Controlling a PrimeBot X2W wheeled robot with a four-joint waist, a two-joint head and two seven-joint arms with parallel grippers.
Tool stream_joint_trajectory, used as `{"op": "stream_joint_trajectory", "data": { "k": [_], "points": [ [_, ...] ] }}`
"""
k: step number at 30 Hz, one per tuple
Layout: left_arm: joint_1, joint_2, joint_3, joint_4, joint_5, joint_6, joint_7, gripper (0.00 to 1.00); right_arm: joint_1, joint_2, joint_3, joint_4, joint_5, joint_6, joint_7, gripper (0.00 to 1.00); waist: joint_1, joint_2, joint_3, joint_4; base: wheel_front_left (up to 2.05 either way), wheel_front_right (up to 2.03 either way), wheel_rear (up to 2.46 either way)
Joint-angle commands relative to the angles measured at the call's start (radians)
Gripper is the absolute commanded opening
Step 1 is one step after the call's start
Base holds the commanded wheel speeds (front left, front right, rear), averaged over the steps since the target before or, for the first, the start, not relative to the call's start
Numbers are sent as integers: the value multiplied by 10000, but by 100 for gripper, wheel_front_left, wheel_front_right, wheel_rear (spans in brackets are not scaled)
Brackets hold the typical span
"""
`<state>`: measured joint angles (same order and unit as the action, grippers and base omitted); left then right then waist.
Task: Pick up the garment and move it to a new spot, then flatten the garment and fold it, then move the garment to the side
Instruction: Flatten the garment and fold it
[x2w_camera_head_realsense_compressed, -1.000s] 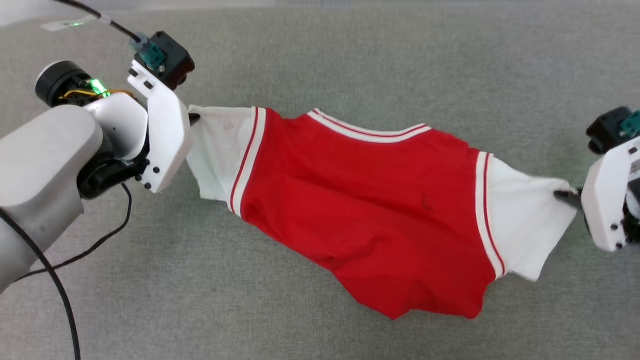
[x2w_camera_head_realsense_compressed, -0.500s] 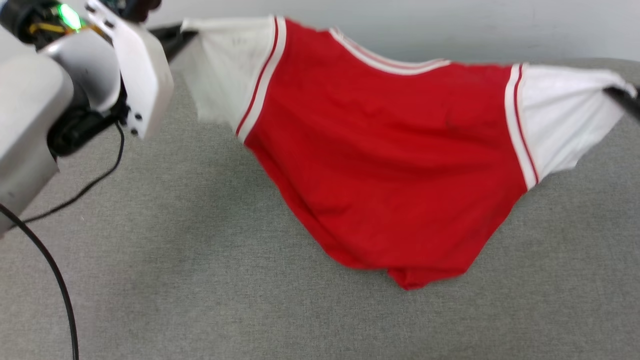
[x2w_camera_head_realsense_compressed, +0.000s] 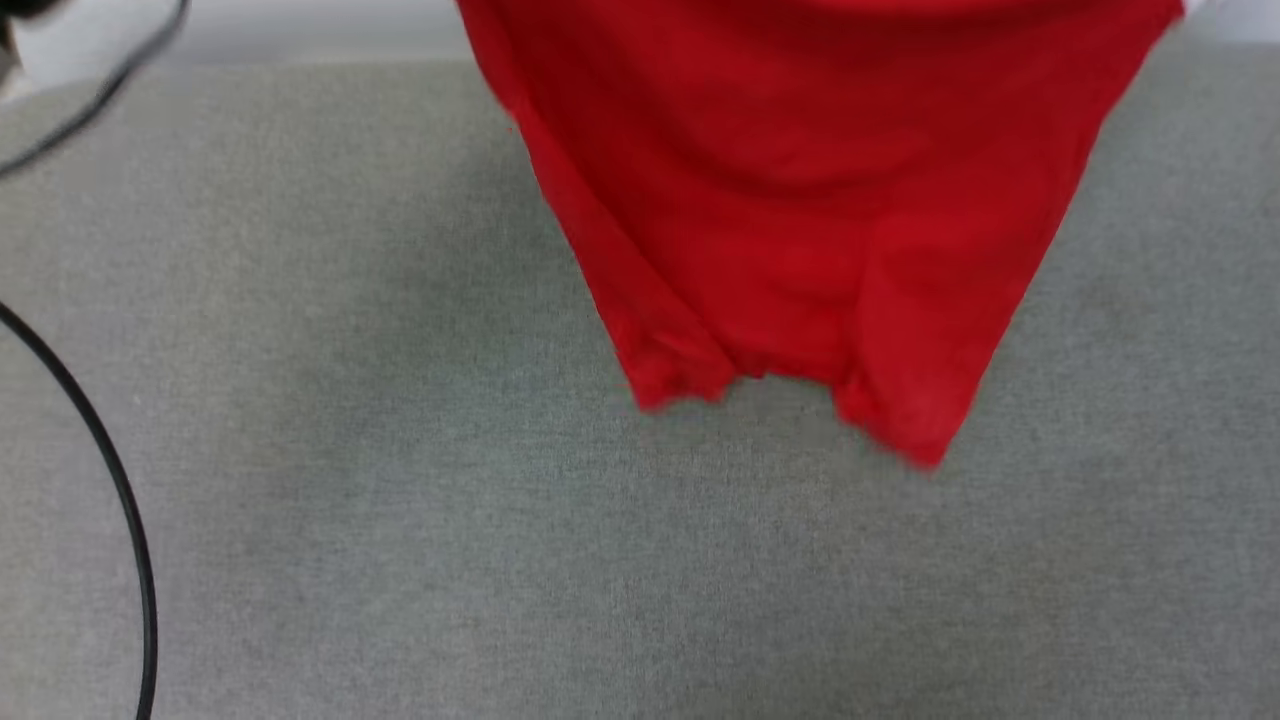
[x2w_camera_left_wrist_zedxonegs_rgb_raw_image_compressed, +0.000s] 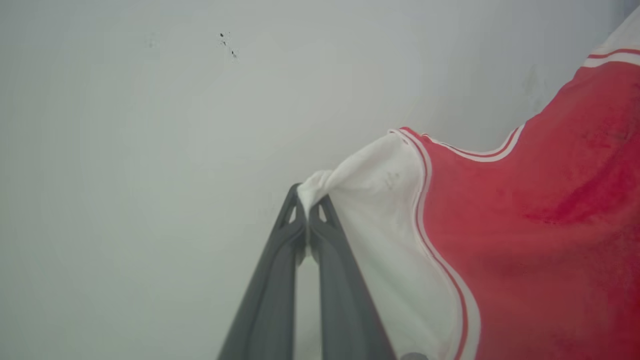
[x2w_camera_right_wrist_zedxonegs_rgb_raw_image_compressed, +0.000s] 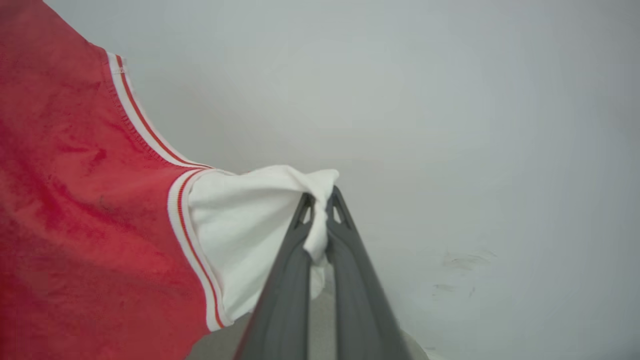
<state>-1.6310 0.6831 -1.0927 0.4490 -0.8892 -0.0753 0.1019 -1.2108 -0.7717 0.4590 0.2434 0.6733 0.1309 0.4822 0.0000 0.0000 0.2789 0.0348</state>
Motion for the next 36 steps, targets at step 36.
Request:
{"op": "stream_joint_trajectory", "data": {
  "k": [36],
  "points": [
    [-2130,-1786,553,4530,204,-487,-2711,0,-5445,2476,3091,5753,-1384,-5,-3750,0,0,0,2452,61,0,0,0]
  ]
}}
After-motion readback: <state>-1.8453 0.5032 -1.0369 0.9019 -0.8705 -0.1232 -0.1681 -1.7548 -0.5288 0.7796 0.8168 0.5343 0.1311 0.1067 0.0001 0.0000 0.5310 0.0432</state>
